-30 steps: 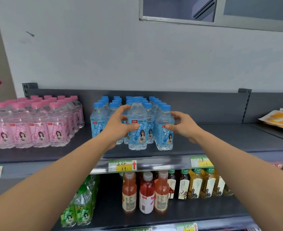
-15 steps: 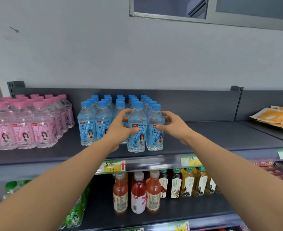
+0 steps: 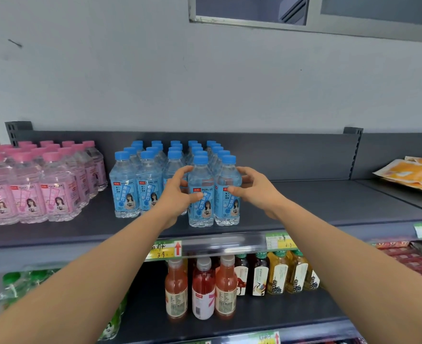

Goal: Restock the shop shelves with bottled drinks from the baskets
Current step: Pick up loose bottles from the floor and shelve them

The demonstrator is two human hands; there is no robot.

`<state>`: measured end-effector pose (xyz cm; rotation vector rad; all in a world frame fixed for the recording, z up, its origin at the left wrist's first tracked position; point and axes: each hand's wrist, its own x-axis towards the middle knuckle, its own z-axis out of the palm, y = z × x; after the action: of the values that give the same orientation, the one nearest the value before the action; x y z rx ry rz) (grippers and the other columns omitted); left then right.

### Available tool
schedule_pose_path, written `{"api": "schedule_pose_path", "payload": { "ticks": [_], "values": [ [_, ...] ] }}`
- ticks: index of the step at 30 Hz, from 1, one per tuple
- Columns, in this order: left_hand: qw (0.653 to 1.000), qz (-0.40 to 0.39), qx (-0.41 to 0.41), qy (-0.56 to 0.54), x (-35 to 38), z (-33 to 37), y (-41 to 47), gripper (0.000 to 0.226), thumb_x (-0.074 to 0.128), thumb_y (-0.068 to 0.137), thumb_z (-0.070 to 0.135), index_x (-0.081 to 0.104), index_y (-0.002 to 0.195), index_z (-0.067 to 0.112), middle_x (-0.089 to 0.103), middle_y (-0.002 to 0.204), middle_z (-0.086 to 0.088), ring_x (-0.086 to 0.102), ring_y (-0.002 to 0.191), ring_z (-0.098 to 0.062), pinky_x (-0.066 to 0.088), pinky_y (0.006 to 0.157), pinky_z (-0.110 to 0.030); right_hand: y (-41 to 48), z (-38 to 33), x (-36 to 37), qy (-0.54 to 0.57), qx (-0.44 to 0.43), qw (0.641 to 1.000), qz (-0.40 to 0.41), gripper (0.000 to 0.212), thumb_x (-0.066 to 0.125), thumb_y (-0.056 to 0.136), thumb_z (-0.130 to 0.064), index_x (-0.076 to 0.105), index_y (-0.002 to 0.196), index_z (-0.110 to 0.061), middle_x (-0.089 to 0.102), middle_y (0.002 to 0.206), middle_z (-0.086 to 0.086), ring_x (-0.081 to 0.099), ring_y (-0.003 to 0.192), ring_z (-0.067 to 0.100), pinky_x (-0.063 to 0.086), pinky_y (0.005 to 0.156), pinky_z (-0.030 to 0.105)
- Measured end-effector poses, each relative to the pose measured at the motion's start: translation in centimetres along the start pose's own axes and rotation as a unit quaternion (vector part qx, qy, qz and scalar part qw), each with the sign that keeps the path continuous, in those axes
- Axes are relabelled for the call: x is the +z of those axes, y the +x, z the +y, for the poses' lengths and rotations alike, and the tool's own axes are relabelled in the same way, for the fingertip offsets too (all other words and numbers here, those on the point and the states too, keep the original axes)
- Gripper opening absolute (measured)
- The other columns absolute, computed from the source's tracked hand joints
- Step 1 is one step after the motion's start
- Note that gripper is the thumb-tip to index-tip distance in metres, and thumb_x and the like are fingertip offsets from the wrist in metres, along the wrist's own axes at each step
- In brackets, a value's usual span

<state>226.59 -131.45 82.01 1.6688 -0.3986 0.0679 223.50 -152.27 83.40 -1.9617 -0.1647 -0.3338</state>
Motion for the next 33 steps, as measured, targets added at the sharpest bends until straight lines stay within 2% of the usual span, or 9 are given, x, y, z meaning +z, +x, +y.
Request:
{"api": "schedule_pose_path", "payload": {
  "ticks": [5, 8, 10, 14, 19, 22, 26, 30, 33],
  "values": [
    [0.995, 0.007, 0.019, 0.098, -0.4, -0.3, -0.2, 0.072, 0.071, 0.083, 0.011, 0.036, 0.14, 0.039, 0.046, 0.12, -0.004, 0.052, 0.109, -0.021, 0.049, 0.094, -0.038, -0.2, 0.4, -0.1, 0.015, 0.009, 1.0, 0.002, 0.055, 0.073, 0.083, -0.019, 0.047, 0.132, -0.024, 0.061, 0.111, -0.002, 0.06, 0.1, 0.009, 0.053, 0.075, 0.027],
    [0.993, 0.015, 0.023, 0.114, -0.7, -0.6, -0.5, 0.075, 0.077, 0.078, 0.016, 0.037, 0.139, 0.031, 0.053, 0.112, 0.003, 0.054, 0.105, -0.017, 0.05, 0.087, -0.034, -0.3, 0.7, -0.4, 0.036, 0.023, 0.999, -0.005, 0.059, 0.079, 0.077, -0.02, 0.046, 0.126, -0.026, 0.062, 0.111, -0.001, 0.062, 0.099, 0.01, 0.055, 0.074, 0.027],
    [0.994, 0.028, 0.011, 0.109, -0.7, -0.8, -0.6, 0.068, 0.079, 0.075, 0.014, 0.043, 0.132, 0.025, 0.055, 0.106, 0.008, 0.058, 0.103, -0.017, 0.054, 0.082, -0.035, -0.4, 1.1, -0.5, 0.039, 0.03, 0.999, -0.003, 0.056, 0.081, 0.074, -0.018, 0.049, 0.119, -0.023, 0.064, 0.108, 0.0, 0.064, 0.098, 0.013, 0.056, 0.075, 0.03],
    [0.991, 0.052, -0.001, 0.121, -0.3, -1.0, -0.7, 0.062, 0.076, 0.078, 0.012, 0.047, 0.132, 0.017, 0.058, 0.114, 0.003, 0.058, 0.105, -0.02, 0.054, 0.089, -0.046, -0.5, 1.8, -0.2, 0.05, 0.031, 0.998, 0.006, 0.048, 0.081, 0.075, -0.013, 0.055, 0.116, -0.015, 0.066, 0.105, 0.003, 0.066, 0.094, 0.015, 0.056, 0.068, 0.027],
    [0.986, 0.066, 0.001, 0.151, 0.3, -0.8, -1.4, 0.064, 0.072, 0.083, 0.015, 0.042, 0.139, 0.021, 0.057, 0.119, 0.005, 0.056, 0.112, -0.019, 0.051, 0.094, -0.045, -0.8, 1.9, 0.2, 0.048, 0.026, 0.998, 0.021, 0.045, 0.078, 0.077, -0.012, 0.056, 0.116, -0.013, 0.065, 0.104, 0.003, 0.065, 0.098, 0.017, 0.057, 0.071, 0.028],
    [0.972, 0.072, 0.014, 0.225, 0.5, -0.7, -2.2, 0.06, 0.068, 0.086, 0.022, 0.042, 0.14, 0.019, 0.058, 0.127, 0.0, 0.055, 0.117, -0.022, 0.048, 0.096, -0.044, -1.2, 2.0, 0.6, 0.002, 0.027, 0.998, 0.055, 0.044, 0.079, 0.078, -0.02, 0.056, 0.116, -0.016, 0.065, 0.1, -0.003, 0.064, 0.097, 0.014, 0.055, 0.079, 0.033],
    [0.949, 0.088, 0.019, 0.302, 0.3, -0.8, -4.2, 0.069, 0.065, 0.09, 0.023, 0.029, 0.148, 0.012, 0.048, 0.139, -0.01, 0.046, 0.127, -0.027, 0.04, 0.105, -0.043, -3.1, 2.1, 1.3, -0.095, 0.024, 0.989, 0.115, 0.04, 0.078, 0.079, -0.029, 0.056, 0.112, -0.023, 0.061, 0.089, -0.013, 0.058, 0.081, 0.0, 0.044, 0.063, 0.019],
    [0.934, 0.096, 0.044, 0.342, -0.8, -1.3, -7.4, 0.058, 0.061, 0.092, 0.021, 0.037, 0.143, 0.012, 0.05, 0.129, -0.011, 0.048, 0.119, -0.028, 0.04, 0.097, -0.038, -6.5, 2.0, 2.5, -0.203, 0.029, 0.965, 0.162, 0.029, 0.073, 0.081, -0.036, 0.059, 0.104, -0.023, 0.06, 0.09, -0.008, 0.057, 0.083, 0.012, 0.045, 0.071, 0.029],
    [0.932, 0.093, 0.068, 0.343, -2.0, -1.8, -10.3, 0.047, 0.061, 0.091, 0.018, 0.048, 0.136, 0.012, 0.057, 0.12, -0.007, 0.052, 0.111, -0.024, 0.04, 0.093, -0.034, -9.8, 1.6, 3.9, -0.256, 0.017, 0.95, 0.176, 0.028, 0.07, 0.084, -0.033, 0.064, 0.108, -0.02, 0.06, 0.09, -0.008, 0.057, 0.087, 0.014, 0.047, 0.077, 0.03]
  ]
}}
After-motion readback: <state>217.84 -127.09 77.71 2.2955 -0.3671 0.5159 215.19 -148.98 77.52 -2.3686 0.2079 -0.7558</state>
